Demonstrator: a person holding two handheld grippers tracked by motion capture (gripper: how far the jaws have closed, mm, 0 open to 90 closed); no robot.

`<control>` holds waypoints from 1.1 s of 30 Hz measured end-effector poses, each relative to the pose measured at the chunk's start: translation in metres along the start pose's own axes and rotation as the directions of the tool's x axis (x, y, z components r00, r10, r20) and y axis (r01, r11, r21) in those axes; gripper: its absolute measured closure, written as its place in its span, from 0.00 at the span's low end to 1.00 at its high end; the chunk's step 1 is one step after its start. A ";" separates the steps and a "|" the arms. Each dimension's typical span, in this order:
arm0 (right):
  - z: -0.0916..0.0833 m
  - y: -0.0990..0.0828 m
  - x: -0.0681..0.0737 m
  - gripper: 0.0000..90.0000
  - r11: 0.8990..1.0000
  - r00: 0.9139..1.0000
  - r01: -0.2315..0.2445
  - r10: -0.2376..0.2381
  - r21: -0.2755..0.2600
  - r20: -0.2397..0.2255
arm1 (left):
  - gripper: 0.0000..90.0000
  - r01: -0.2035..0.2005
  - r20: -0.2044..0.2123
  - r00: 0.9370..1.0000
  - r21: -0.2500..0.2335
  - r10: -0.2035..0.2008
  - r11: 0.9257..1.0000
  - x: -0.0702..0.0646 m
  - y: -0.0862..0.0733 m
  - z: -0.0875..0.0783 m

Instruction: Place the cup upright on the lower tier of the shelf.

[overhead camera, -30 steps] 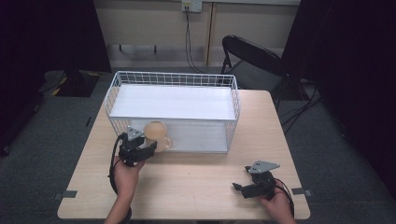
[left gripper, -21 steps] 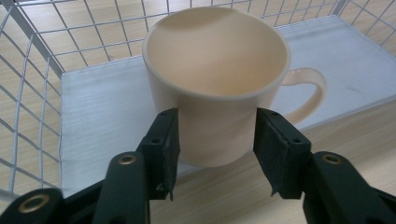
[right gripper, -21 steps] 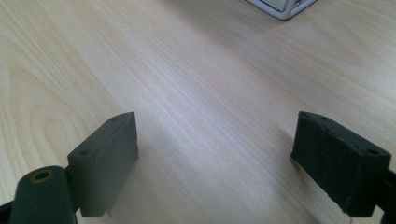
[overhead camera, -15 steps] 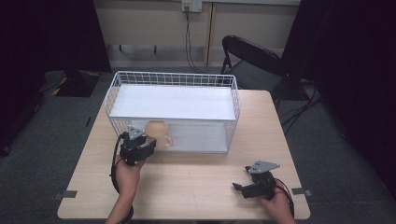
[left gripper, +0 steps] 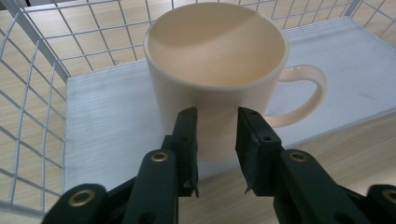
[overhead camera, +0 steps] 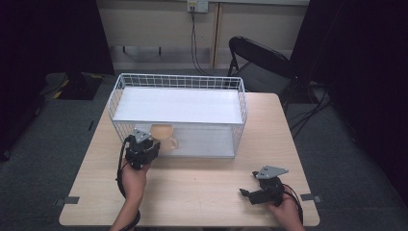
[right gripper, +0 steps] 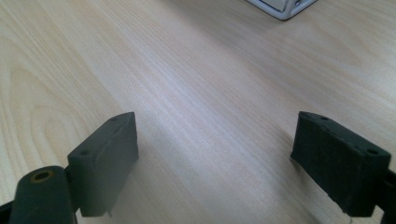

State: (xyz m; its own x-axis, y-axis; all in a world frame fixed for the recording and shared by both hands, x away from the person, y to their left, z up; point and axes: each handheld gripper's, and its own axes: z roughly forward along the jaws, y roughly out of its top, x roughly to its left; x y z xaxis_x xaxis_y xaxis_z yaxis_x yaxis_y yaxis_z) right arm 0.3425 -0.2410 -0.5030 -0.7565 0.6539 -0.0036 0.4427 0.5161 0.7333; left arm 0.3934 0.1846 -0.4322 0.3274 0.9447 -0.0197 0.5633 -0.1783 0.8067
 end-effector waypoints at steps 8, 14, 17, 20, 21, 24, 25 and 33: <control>0.000 0.000 0.000 0.15 1.000 1.000 0.000 0.000 0.000 0.000 | 0.84 -0.011 -0.006 1.000 0.007 0.011 1.000 0.001 0.002 0.003; 0.000 0.000 0.000 0.15 1.000 1.000 0.000 0.000 0.000 0.000 | 0.83 -0.004 0.001 1.000 0.007 0.004 1.000 0.002 0.002 0.002; 0.000 0.000 0.000 0.15 1.000 1.000 0.000 0.000 0.000 0.000 | 0.76 -0.004 0.007 1.000 0.004 0.004 1.000 0.003 0.001 0.002; 0.000 0.000 0.000 0.15 1.000 1.000 0.000 0.000 0.000 0.000 | 0.65 -0.011 0.014 1.000 -0.002 0.011 1.000 0.003 0.000 0.001; 0.000 0.000 0.000 0.15 1.000 1.000 0.000 0.000 -0.001 0.000 | 0.61 -0.015 0.020 1.000 0.003 0.015 1.000 0.003 -0.001 0.001; 0.000 0.000 0.000 0.15 1.000 1.000 0.000 0.000 0.000 0.000 | 0.46 -0.011 0.030 0.999 0.004 0.011 1.000 0.004 -0.002 0.000; 0.000 0.000 0.000 0.15 1.000 1.000 0.000 0.000 0.000 0.000 | 0.46 -0.011 0.034 0.999 0.004 0.011 1.000 0.004 -0.002 0.000; 0.000 0.000 0.000 0.15 1.000 1.000 0.000 0.000 -0.001 0.000 | 0.29 -0.048 0.081 0.996 -0.012 0.049 0.999 0.001 -0.002 -0.004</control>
State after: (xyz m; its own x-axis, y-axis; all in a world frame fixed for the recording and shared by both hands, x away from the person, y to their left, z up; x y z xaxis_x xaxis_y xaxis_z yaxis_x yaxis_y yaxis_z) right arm 0.3425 -0.2410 -0.5031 -0.7566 0.6539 -0.0037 0.4423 0.5159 0.7336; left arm 0.3897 0.1873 -0.4314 0.4146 0.9096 -0.0279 0.5381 -0.2204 0.8136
